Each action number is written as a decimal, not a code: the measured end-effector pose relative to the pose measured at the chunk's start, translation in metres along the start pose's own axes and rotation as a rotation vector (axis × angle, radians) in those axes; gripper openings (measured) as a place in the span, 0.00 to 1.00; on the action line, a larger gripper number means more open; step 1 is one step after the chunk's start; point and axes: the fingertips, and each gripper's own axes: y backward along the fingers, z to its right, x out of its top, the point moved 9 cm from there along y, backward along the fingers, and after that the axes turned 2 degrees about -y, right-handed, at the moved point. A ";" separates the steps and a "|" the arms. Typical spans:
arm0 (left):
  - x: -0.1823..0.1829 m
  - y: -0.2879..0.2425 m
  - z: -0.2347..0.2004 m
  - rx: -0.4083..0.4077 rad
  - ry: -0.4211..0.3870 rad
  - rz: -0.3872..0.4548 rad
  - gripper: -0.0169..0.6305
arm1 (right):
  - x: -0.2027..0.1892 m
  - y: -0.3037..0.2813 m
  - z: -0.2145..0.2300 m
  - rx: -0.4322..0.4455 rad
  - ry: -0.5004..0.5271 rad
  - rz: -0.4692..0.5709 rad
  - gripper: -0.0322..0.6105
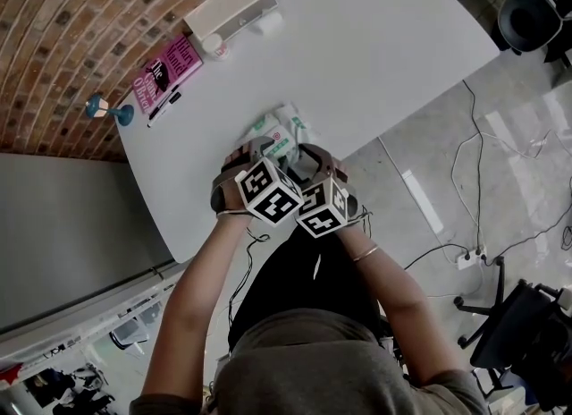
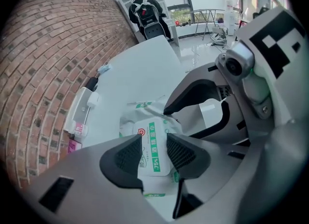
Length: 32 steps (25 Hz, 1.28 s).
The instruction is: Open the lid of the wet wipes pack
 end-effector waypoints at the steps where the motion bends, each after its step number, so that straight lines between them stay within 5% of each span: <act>1: 0.000 0.000 0.001 0.003 0.000 0.000 0.28 | 0.000 0.000 0.000 0.000 0.003 0.001 0.42; 14: -0.002 -0.004 0.004 -0.062 0.055 0.004 0.14 | 0.000 -0.001 0.000 -0.001 0.012 0.003 0.42; 32: -0.003 -0.002 0.004 -0.091 0.045 0.034 0.08 | 0.002 -0.001 0.002 -0.010 0.029 -0.004 0.42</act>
